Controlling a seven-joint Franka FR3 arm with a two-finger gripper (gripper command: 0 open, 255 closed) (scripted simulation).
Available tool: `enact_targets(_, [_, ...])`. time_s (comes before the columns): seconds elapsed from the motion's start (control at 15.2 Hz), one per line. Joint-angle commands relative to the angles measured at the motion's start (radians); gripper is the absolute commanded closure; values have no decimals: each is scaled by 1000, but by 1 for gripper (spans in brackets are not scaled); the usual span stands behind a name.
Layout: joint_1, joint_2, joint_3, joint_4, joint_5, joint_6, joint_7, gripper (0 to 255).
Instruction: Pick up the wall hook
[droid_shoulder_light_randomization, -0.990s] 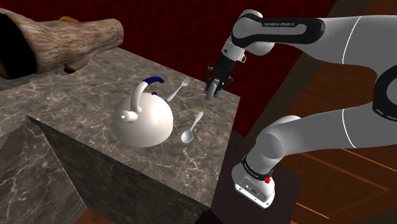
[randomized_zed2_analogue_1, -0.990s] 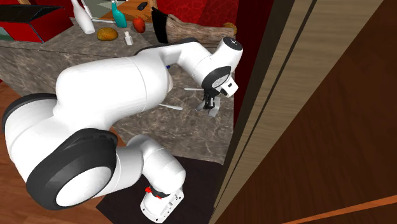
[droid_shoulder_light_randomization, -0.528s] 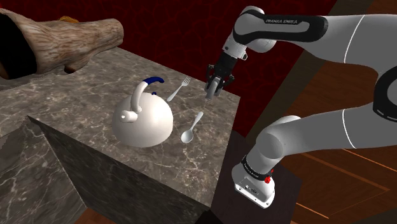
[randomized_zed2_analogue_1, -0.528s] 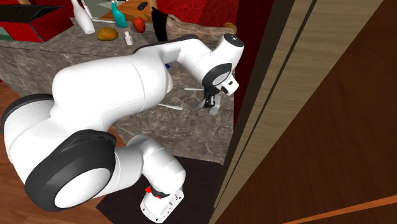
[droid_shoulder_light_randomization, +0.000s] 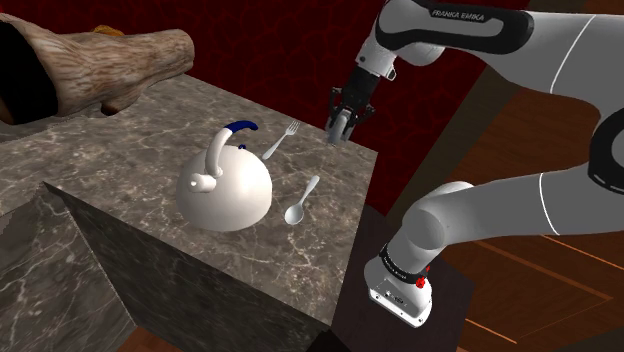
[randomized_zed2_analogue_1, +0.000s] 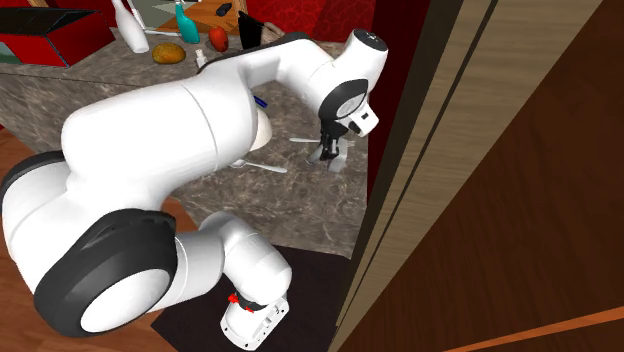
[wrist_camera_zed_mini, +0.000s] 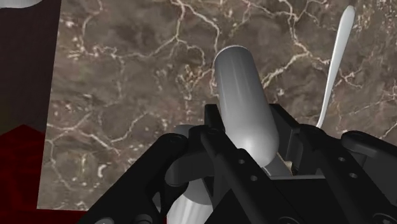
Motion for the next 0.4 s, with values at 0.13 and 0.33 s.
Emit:
enact_targets(0.13, [1,7,-1,57,-2,-49,13,255])
enact_targets(0.33, [1,8,-1,73,-3,-63,16,255])
